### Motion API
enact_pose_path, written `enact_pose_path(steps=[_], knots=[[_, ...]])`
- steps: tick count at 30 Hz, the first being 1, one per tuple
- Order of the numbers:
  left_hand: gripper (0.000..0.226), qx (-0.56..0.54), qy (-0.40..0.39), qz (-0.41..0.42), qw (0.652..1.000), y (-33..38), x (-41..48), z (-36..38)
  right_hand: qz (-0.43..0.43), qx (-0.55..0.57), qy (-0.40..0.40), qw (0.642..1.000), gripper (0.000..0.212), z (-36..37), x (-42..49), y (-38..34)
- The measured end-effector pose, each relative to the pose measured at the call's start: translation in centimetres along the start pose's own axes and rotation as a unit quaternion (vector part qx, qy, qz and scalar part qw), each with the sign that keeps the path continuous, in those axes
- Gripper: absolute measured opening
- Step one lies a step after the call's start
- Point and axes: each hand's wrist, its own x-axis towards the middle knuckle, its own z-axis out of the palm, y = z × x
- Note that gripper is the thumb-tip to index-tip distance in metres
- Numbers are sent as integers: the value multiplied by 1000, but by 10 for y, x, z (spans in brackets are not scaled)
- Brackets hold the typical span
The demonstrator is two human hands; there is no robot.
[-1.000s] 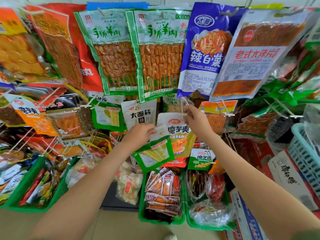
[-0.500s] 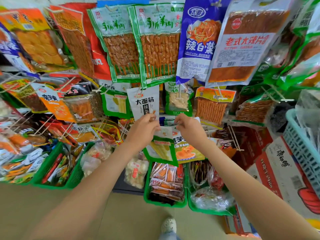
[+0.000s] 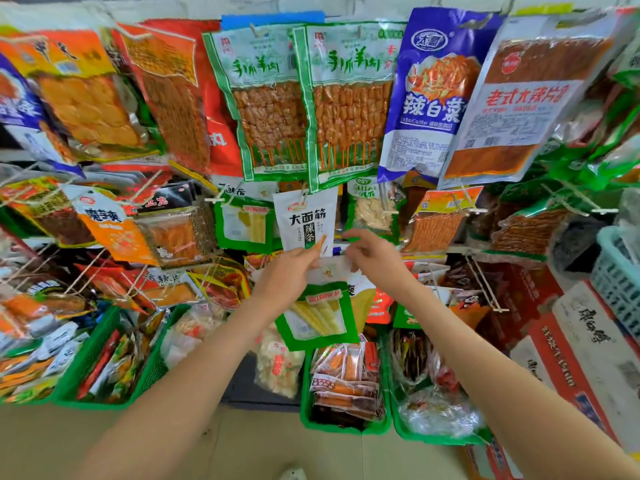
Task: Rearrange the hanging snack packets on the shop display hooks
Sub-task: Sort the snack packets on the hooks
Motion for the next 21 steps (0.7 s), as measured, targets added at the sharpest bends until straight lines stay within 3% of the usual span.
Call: enact_pose_path(steps=[5, 11, 16, 21], knots=[[17, -21, -14, 4, 1000, -53, 14, -30, 91, 27, 44, 994, 43, 32, 50, -7], [25, 66, -28, 69, 995, -103, 27, -45, 133, 23, 39, 990, 64, 47, 103, -17], [22, 52, -26, 105, 993, -134, 34, -41, 162, -2, 4, 987, 44, 48, 124, -22], [23, 26, -15, 97, 995, -141, 42, -38, 178, -156, 30, 971, 22, 55, 143, -22]])
